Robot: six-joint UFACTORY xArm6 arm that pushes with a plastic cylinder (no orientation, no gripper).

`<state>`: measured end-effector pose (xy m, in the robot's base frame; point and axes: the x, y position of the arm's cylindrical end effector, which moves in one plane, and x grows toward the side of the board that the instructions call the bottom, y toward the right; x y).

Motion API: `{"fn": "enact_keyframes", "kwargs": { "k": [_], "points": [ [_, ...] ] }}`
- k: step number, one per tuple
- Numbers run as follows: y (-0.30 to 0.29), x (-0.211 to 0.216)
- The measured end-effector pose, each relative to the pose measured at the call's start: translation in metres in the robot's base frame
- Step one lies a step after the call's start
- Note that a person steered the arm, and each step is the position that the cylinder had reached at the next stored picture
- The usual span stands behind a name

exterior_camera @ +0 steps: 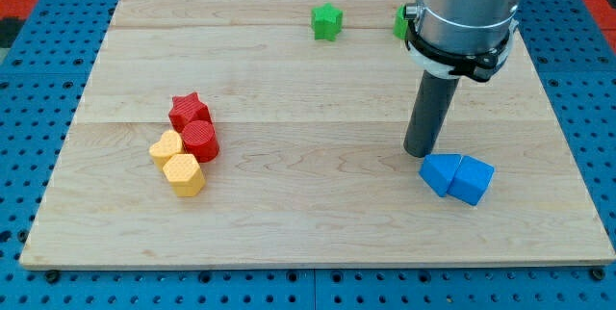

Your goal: Push the green circle into the green star

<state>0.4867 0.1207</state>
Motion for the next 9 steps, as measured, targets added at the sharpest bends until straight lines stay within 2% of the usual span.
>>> {"fn": "enact_keyframes", "kwargs": {
  "k": [2,5,7,9],
  "points": [
    [-0.007,0.0],
    [-0.051,0.0],
    [-0.05,0.004],
    [-0.053,-0.056]
  ]
}}
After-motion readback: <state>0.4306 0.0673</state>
